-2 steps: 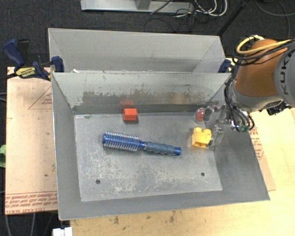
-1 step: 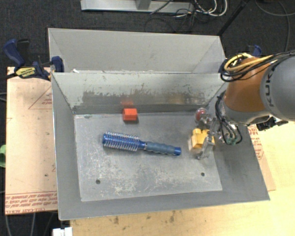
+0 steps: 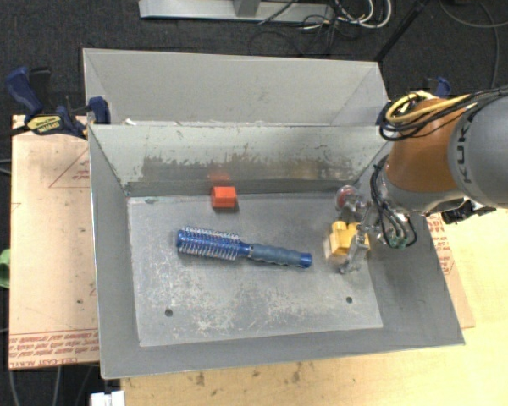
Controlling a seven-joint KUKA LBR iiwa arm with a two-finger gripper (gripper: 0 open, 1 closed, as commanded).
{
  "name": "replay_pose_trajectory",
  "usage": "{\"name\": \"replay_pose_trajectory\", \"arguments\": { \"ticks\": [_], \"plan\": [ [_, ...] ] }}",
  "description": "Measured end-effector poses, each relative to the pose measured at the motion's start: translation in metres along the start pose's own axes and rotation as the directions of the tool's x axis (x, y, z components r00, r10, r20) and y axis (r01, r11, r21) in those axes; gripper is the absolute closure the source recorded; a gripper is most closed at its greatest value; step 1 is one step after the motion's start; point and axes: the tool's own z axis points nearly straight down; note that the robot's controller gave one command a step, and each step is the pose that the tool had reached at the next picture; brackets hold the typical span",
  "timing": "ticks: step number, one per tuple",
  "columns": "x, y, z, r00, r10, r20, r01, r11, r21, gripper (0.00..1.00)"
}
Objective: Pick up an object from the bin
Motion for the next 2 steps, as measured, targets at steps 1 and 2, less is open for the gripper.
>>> {"name": "replay_pose_trajectory", "arguments": {
  "ticks": [1, 2],
  "plan": [
    [0.0, 0.0, 0.0, 1.0, 0.0, 0.001, 0.0, 1.0, 0.0, 1.0],
    [-0.001, 0.001, -0.015, 1.0, -0.002, 0.003, 0.002, 1.0, 0.0, 1.0]
  ]
}}
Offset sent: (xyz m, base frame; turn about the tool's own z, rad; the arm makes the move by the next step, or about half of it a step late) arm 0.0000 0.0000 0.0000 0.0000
